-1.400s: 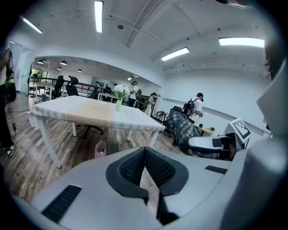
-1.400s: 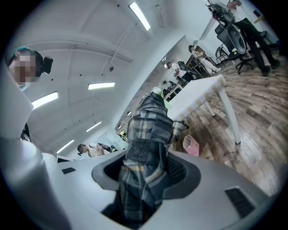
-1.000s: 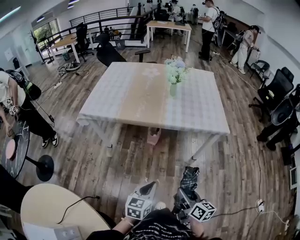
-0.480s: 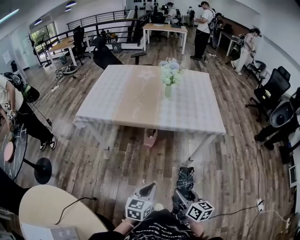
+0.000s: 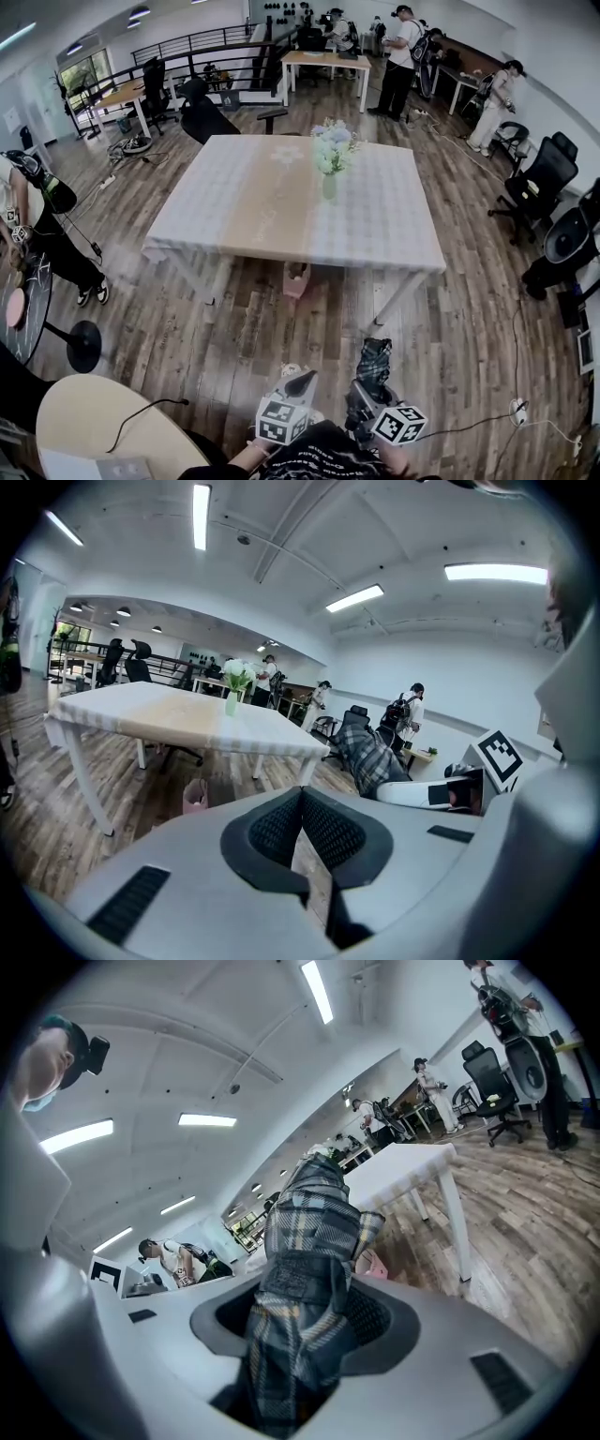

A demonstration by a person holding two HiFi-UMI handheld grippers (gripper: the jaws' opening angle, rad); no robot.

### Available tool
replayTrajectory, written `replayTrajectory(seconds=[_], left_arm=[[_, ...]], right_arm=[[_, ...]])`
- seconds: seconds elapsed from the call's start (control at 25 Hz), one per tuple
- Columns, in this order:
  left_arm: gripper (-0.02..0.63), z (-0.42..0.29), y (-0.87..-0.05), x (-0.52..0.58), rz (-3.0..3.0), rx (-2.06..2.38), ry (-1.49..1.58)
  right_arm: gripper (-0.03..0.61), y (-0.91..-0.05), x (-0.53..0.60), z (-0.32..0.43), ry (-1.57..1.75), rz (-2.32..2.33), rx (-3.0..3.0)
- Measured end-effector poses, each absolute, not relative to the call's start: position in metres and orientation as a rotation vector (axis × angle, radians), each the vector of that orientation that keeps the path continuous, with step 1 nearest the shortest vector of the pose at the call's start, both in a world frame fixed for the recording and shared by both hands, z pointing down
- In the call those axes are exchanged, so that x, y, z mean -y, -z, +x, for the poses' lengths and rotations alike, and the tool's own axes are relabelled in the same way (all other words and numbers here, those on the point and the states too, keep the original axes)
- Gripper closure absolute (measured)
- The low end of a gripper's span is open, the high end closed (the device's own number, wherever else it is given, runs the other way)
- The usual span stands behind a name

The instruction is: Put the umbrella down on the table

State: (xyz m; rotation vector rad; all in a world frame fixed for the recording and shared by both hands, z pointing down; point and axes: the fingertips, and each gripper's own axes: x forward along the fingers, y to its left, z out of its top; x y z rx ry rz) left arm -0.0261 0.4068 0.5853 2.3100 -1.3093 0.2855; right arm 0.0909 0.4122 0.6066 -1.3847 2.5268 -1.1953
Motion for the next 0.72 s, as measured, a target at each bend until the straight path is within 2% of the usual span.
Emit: replayTrajectory(seconds=[0.32, 0.72], left_arm=[[0.595, -0.024, -0.587, -0.364, 2.333, 1.269, -0.289], [0.594, -0.03, -0.595, -0.265, 2.328, 1.221, -0.291]], right_arm=[[0.354, -0.607, -0.382, 0.099, 1.189, -1.452, -2.493], [0.353, -0.608, -0.29, 0.099, 1.18, -1.523, -2.469]])
